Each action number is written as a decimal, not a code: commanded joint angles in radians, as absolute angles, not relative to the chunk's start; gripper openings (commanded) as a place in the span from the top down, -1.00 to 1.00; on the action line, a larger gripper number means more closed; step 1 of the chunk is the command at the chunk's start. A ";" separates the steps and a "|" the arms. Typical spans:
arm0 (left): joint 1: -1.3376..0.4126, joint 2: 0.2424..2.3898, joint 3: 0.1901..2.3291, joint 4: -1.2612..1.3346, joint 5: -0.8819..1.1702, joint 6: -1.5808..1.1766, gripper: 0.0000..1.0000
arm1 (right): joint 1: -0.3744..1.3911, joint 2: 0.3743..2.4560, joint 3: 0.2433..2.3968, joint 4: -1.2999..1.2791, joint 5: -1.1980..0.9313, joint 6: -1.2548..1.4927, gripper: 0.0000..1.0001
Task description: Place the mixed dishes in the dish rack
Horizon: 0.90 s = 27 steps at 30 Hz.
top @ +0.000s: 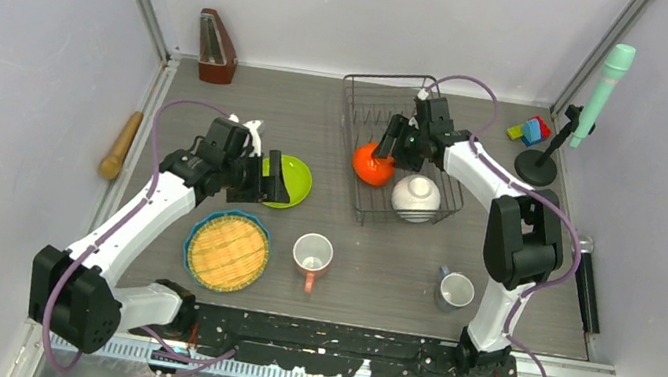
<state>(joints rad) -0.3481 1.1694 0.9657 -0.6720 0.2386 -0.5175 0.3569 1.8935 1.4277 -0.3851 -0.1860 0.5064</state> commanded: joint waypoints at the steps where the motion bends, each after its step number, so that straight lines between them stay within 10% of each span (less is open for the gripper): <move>1: -0.343 1.170 1.004 -0.639 0.242 -0.508 -0.55 | 0.356 1.904 1.418 -0.345 -0.170 0.509 -0.18; 11: -0.343 1.183 1.006 -0.631 0.244 -0.511 -0.55 | 0.364 1.910 1.477 -0.415 -0.126 0.419 0.30; 27: -0.343 1.207 0.999 -0.612 0.254 -0.507 -0.54 | 0.451 1.851 1.540 -0.578 0.135 0.288 0.40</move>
<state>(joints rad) -0.3473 1.2064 0.9657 -0.6487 0.2390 -0.5175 0.4450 1.8912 1.5093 -0.5129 0.0147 0.3492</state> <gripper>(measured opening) 0.773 0.547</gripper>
